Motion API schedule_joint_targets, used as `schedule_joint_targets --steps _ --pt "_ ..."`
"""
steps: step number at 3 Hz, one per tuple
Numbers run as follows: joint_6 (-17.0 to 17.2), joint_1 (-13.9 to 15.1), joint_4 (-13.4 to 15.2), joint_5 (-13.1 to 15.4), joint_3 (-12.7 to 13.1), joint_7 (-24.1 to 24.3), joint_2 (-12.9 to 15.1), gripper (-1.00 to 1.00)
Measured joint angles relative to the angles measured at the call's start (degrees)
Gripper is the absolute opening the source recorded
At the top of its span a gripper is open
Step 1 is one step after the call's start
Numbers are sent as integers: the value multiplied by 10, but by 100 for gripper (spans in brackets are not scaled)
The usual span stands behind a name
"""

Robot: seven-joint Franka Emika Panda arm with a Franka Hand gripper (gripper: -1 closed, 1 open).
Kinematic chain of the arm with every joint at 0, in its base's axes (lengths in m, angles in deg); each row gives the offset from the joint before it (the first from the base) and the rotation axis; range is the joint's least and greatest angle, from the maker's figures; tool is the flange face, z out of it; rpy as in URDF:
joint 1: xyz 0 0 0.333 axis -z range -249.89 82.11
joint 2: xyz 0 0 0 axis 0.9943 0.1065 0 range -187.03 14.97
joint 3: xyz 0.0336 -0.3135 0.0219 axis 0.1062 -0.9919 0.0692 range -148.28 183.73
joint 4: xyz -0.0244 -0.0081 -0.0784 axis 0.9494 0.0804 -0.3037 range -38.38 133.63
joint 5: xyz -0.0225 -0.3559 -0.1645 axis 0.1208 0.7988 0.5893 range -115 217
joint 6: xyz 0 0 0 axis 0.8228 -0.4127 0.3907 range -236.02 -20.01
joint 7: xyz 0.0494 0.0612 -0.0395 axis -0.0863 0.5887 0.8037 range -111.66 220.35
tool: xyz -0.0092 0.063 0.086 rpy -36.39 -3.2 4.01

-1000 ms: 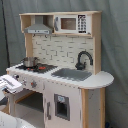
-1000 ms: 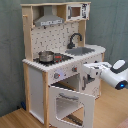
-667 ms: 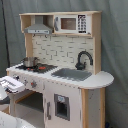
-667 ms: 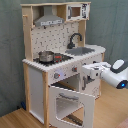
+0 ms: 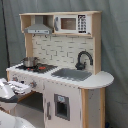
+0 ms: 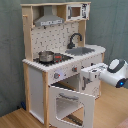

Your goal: Play with the kitchen

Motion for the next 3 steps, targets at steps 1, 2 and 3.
schedule_joint_targets --steps 1,2,3 --pt "-42 33 -2 26 0 8 0 100" --pt "-87 62 -11 42 6 18 0 100" --pt "-124 105 -23 42 24 28 0 100"
